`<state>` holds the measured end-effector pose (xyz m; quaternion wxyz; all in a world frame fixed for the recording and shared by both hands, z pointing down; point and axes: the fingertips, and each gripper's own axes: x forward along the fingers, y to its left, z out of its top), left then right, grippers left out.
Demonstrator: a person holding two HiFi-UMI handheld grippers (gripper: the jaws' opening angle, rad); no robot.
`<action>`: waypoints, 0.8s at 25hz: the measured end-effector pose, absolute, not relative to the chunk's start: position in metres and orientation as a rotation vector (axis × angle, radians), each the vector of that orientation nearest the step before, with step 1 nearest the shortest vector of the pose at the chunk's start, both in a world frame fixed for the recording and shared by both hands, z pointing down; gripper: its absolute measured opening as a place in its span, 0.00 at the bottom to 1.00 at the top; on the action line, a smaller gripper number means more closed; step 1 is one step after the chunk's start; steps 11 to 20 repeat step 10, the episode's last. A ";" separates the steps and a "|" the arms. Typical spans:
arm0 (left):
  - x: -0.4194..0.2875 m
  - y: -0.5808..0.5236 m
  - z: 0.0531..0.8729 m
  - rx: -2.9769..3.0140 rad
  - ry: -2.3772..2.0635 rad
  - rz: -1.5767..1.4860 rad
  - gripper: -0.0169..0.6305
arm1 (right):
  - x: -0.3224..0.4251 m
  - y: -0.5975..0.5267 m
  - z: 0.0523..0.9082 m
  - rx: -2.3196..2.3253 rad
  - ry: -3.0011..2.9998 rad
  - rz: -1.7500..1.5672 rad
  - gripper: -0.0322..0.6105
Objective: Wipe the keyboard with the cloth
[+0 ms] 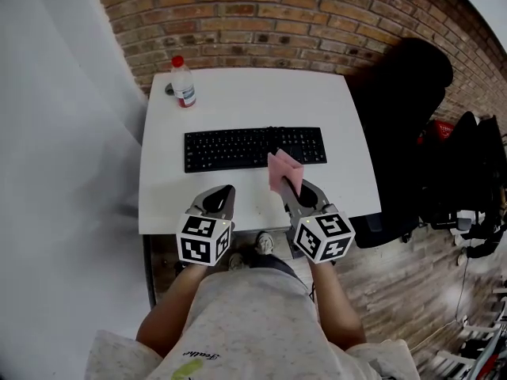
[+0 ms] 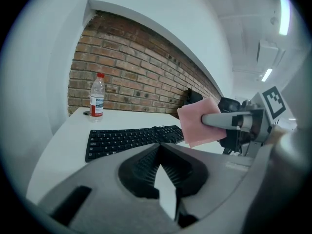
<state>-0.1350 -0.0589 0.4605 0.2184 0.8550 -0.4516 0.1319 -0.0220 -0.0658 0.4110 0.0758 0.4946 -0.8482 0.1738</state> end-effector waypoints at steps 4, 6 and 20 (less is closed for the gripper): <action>-0.133 -0.054 0.462 2.380 -1.223 0.356 0.02 | -0.026 -0.059 0.412 1.484 -2.532 0.509 0.08; -0.133 -0.052 0.461 2.384 -1.213 0.356 0.02 | -0.027 -0.057 0.410 1.488 -2.527 0.508 0.08; -0.136 -0.050 0.461 2.383 -1.210 0.355 0.02 | -0.031 -0.054 0.408 1.488 -2.529 0.506 0.08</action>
